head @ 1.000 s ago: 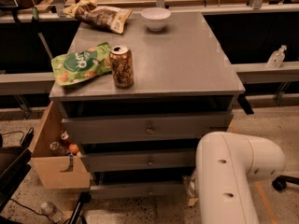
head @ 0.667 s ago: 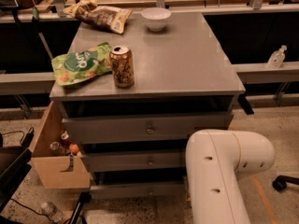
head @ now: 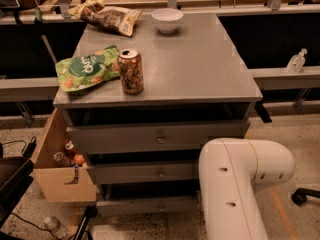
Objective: Open bottom drawer
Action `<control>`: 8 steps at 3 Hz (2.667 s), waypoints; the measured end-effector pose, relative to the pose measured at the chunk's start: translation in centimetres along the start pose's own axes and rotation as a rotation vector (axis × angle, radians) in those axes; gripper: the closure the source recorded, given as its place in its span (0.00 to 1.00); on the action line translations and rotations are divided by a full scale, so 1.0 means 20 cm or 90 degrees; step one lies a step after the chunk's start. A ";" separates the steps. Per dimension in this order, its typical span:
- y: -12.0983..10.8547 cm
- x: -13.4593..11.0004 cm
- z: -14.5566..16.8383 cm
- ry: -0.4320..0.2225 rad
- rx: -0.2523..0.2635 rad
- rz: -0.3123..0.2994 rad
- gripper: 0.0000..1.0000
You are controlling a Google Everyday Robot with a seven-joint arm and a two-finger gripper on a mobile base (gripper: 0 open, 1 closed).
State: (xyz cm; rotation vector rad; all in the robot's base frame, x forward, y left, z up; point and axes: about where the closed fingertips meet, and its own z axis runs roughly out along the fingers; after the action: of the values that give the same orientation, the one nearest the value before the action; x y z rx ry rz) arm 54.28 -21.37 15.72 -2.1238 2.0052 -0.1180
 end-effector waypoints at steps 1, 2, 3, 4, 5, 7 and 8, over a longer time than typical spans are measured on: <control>0.00 0.00 0.00 0.000 0.000 0.000 1.00; 0.00 0.00 0.00 0.000 0.000 0.000 1.00; 0.00 0.00 0.00 0.000 0.000 0.000 1.00; 0.00 0.00 0.00 0.000 0.000 0.000 0.74; 0.00 0.00 0.00 0.000 0.000 0.000 0.52; 0.00 0.00 0.00 0.000 0.000 0.000 0.05; 0.00 0.00 0.00 0.000 -0.001 0.000 0.00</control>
Offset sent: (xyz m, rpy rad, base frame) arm -0.3678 -0.0091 0.2548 -0.3275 -0.1656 -0.5943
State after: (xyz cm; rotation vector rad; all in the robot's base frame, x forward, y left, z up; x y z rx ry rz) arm 54.21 -21.32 15.68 -2.1246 2.0053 -0.1162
